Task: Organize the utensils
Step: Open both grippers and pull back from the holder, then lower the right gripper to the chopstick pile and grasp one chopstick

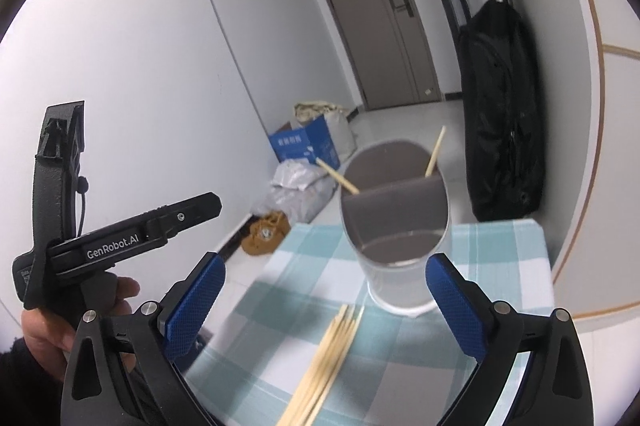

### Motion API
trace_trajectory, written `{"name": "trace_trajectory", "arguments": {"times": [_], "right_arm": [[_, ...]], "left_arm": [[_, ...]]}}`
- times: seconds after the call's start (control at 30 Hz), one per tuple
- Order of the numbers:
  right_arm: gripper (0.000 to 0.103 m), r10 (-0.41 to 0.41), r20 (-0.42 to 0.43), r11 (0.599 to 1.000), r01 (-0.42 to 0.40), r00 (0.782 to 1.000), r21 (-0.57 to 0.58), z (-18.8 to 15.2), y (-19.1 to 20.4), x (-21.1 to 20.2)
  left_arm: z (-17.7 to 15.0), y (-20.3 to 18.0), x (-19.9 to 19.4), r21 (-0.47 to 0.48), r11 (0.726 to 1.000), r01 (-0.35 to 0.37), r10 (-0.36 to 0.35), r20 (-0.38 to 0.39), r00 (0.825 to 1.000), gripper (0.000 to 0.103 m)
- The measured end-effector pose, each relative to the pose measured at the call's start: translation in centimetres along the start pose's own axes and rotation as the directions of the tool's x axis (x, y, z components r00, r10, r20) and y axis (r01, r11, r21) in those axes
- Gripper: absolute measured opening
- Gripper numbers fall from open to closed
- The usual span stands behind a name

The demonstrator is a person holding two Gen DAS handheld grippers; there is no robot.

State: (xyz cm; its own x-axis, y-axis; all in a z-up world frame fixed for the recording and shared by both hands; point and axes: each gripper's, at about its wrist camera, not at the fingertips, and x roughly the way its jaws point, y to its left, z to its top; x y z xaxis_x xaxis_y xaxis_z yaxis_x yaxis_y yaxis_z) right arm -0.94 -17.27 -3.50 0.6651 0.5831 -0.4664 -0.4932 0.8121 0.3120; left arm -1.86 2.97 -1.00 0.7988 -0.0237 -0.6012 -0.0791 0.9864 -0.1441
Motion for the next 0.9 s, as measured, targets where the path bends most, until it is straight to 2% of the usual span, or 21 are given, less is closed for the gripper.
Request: {"name": "trace_trajectory", "arguments": {"times": [0.13, 0.17, 0.3, 0.4, 0.5, 0.57, 0.7, 0.8, 0.9], "right_arm": [[0.096, -0.026, -0.073, 1.0, 0.025, 0.997, -0.012, -1.2, -0.2, 1.6], [0.091, -0.031, -0.097, 0.999, 0.03, 0.995, -0.015, -1.5, -0.3, 2.1], [0.08, -0.067, -0.195, 0.998, 0.065, 0.978, -0.017, -2.9, -0.9, 4.1], [0.076, -0.081, -0.257, 0.997, 0.081, 0.963, -0.008, -3.7, -1.4, 5.5], [0.067, -0.087, -0.304, 0.996, 0.086, 0.949, -0.017, -4.4, -1.4, 6.6], [0.057, -0.099, -0.344, 0.995, 0.093, 0.934, -0.033, -5.0, -1.2, 7.7], [0.049, -0.136, -0.425, 0.99, 0.107, 0.895, -0.092, -6.0, -0.4, 10.2], [0.042, -0.16, -0.459, 0.986, 0.12, 0.874, -0.115, -6.3, -0.3, 11.8], [0.027, -0.203, -0.491, 0.979, 0.157, 0.847, -0.134, -6.4, -0.4, 13.6]], "left_arm": [[-1.3, 0.8, 1.7, -0.006, 1.0, 0.01, -0.01, -0.031, 0.999, 0.087], [-1.6, 1.0, 2.1, 0.0, 1.0, 0.014, -0.014, -0.039, 0.999, 0.087], [-2.0, 2.1, 3.8, -0.017, 1.0, 0.001, -0.003, -0.117, 0.993, 0.087], [-1.9, 3.1, 3.9, -0.052, 0.998, -0.016, 0.01, -0.12, 0.993, 0.087], [-2.0, 4.0, 4.0, -0.091, 0.996, -0.018, 0.005, -0.144, 0.99, 0.087], [-1.9, 4.4, 4.1, -0.117, 0.993, -0.005, -0.014, -0.161, 0.987, 0.087], [-1.8, 5.1, 4.3, -0.154, 0.988, -0.005, -0.023, -0.181, 0.983, 0.087], [-1.7, 6.0, 4.8, -0.176, 0.984, -0.007, -0.027, -0.195, 0.981, 0.087], [-1.6, 6.8, 5.0, -0.201, 0.98, -0.005, -0.038, -0.206, 0.978, 0.087]]}}
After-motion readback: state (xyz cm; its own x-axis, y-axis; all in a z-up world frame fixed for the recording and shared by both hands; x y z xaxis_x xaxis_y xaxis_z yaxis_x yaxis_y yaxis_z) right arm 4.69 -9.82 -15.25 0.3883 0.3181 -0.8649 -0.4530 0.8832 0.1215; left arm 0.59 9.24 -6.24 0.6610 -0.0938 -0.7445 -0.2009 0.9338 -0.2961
